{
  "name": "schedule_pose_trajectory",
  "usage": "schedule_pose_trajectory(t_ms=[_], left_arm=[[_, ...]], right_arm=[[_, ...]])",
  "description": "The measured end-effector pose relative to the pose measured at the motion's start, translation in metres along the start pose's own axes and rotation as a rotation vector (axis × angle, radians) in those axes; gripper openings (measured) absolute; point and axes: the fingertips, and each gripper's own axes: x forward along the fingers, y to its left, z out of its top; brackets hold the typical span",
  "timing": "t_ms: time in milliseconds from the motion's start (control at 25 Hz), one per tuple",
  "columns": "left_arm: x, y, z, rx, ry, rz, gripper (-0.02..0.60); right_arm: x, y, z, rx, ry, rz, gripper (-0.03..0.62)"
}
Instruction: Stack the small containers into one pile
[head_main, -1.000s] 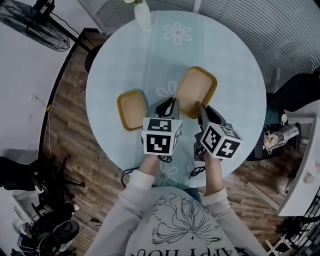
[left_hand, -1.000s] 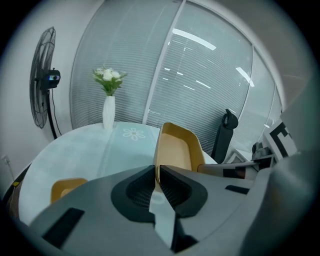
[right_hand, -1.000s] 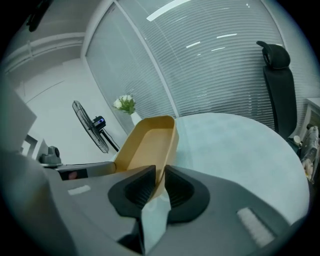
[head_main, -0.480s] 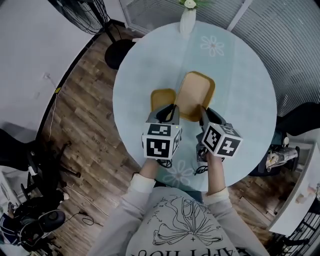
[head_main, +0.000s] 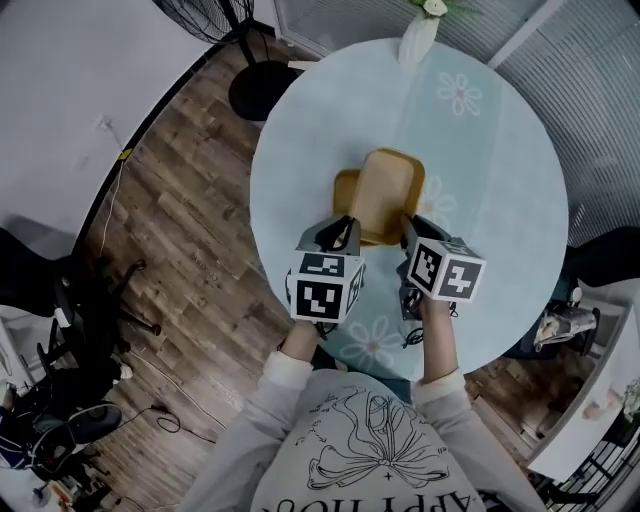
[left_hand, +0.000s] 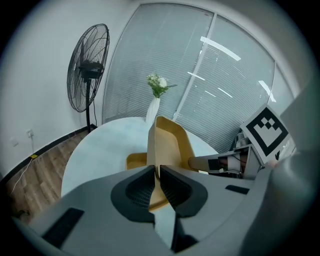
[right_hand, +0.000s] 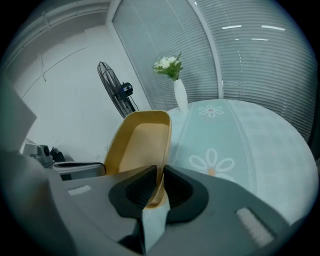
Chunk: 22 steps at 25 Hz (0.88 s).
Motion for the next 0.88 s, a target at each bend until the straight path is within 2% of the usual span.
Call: schedule_pose_trajectory(t_ms=[240,880], left_arm=[[-0.003,0.015,-0.017,-0.049,0.022,0.015,0.040],[0.016,0.034,-0.061,-0.137,0.113,0.030,0.052]], right_arm=[[0.016,0.010,-0.012,-0.037,0.067,0.014,0.052],[0.046,0.006,-0.041,-0.070,0.218,0.013,0.044]])
